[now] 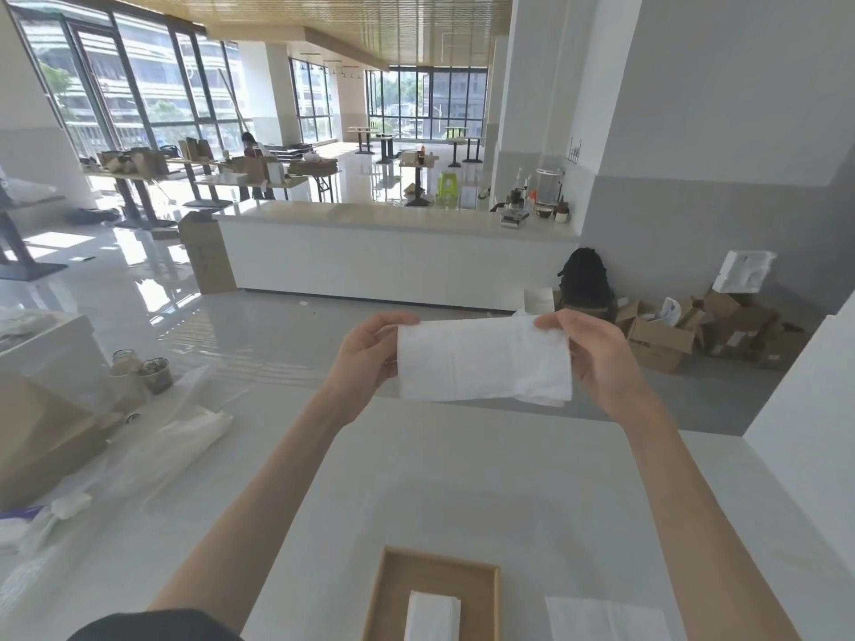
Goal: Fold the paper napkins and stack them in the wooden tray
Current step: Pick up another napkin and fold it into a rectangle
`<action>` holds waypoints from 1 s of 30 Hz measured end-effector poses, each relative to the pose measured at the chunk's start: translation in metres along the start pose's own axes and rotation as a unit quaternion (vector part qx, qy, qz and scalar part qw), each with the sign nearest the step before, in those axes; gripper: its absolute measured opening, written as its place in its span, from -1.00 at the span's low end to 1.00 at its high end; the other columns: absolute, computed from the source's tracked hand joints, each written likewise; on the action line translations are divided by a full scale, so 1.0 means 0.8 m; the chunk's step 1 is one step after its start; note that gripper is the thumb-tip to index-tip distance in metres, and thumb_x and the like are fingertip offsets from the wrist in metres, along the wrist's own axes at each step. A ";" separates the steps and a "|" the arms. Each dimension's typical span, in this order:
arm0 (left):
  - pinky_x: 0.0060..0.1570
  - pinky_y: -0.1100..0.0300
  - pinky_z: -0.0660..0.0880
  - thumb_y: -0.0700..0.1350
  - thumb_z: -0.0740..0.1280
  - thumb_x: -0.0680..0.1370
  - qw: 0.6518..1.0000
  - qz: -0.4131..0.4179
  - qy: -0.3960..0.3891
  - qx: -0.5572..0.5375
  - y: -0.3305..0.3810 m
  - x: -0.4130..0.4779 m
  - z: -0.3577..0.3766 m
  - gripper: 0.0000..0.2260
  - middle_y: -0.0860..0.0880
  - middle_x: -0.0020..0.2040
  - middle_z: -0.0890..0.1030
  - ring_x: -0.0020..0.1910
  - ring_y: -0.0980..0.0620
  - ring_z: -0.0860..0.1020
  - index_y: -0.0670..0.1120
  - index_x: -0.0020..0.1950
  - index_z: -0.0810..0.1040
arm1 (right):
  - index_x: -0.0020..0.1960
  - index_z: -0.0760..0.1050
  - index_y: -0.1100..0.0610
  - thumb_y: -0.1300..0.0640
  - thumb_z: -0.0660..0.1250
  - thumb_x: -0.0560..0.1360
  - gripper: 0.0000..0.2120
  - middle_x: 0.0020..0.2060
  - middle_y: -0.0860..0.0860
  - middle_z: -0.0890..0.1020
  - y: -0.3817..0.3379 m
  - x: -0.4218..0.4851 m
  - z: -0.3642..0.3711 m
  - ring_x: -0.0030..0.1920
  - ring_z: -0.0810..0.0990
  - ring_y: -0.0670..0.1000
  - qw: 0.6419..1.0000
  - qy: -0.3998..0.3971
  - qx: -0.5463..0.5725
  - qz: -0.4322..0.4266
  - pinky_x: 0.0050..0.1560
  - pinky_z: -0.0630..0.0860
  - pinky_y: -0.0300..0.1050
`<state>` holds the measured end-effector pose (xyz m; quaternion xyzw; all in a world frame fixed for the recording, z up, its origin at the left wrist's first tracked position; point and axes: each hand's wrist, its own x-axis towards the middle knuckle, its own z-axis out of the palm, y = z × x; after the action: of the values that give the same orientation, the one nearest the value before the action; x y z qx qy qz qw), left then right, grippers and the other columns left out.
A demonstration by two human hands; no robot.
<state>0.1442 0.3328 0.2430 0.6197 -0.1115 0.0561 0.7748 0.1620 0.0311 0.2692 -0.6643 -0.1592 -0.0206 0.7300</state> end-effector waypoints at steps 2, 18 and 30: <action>-0.15 0.20 0.61 -0.28 0.27 0.65 1.000 -0.003 0.012 0.003 -0.004 0.001 -0.002 -0.80 -0.05 -0.07 0.73 -0.16 0.03 0.67 -0.06 0.11 0.64 | -0.02 0.74 0.01 0.07 0.39 0.58 -0.86 -0.04 -0.01 0.74 0.004 0.002 0.003 0.00 0.63 -0.01 0.997 0.020 -0.074 -0.023 0.06 0.51 -0.08; 0.20 0.12 0.50 -0.11 0.30 0.66 0.974 0.006 0.146 0.171 -0.006 0.007 0.003 -0.78 -0.03 0.24 0.61 0.16 0.02 0.62 -0.07 0.31 0.51 | 0.40 0.47 -0.19 0.19 0.42 0.57 -0.52 -0.07 0.37 0.60 -0.022 0.005 0.028 -0.11 0.58 0.17 0.965 -0.044 -0.246 -0.076 0.08 0.49 -0.06; -0.02 0.13 0.62 0.03 0.33 0.63 0.967 -0.090 -0.213 0.107 -0.022 -0.020 0.065 -0.78 -0.06 0.03 0.73 0.01 -0.02 0.70 -0.07 0.06 0.69 | 0.50 0.29 -0.34 0.10 0.42 0.56 -0.36 -0.05 -0.26 0.58 -0.088 0.032 0.076 -0.13 0.55 -0.29 0.812 -0.239 -0.531 -0.033 -0.10 0.37 -0.57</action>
<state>0.1275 0.2794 0.2331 0.7040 -0.2107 -0.1357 0.6646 0.1573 0.0868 0.3475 -0.9270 -0.3147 0.0340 0.2015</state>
